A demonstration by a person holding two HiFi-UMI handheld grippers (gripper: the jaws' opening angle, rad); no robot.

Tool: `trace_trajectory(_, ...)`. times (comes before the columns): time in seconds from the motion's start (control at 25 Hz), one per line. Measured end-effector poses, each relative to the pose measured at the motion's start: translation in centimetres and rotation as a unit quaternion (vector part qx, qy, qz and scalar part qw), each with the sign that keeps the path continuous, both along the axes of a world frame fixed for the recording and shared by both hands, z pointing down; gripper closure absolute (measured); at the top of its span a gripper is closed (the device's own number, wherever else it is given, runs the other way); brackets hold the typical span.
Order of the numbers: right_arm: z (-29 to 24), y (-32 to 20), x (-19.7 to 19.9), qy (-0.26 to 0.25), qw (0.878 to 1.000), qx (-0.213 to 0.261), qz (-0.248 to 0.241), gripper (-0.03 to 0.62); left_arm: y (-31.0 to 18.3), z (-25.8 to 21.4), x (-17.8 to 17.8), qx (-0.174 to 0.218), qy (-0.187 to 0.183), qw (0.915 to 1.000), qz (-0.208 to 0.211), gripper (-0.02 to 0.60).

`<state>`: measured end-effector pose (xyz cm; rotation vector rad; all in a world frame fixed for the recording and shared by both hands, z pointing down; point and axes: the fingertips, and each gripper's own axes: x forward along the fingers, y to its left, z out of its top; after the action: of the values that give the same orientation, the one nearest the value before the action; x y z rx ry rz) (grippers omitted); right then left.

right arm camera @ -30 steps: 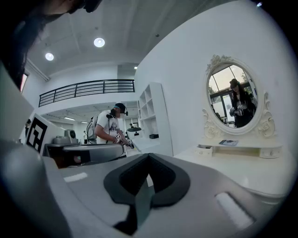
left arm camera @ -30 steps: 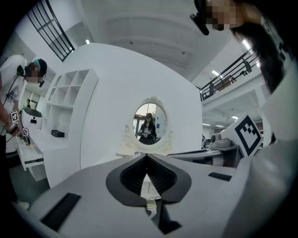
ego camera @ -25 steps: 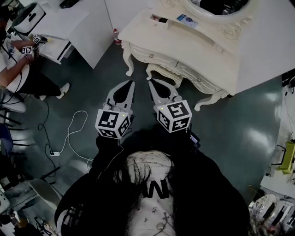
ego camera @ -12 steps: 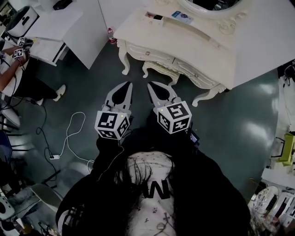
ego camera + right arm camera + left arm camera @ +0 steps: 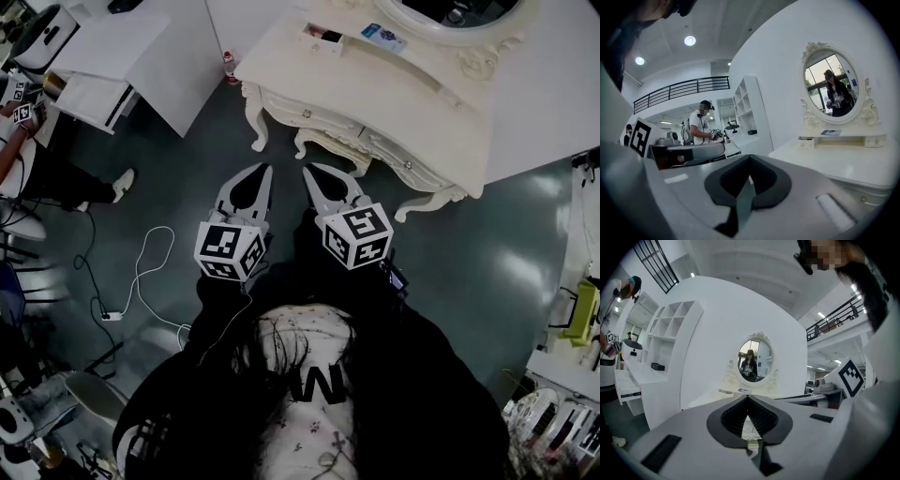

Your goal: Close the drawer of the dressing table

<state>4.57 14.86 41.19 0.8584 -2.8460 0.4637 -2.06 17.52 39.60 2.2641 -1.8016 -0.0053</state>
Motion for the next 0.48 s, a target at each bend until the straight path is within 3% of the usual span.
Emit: trace_trajectory(0.48,1.1,-12.2,-2.8,0.003,1.000,-0.023,-0.015,0.586,-11.9,0.5,-3.1,-0.020,-0.004,0.9994,-0.027,0.581)
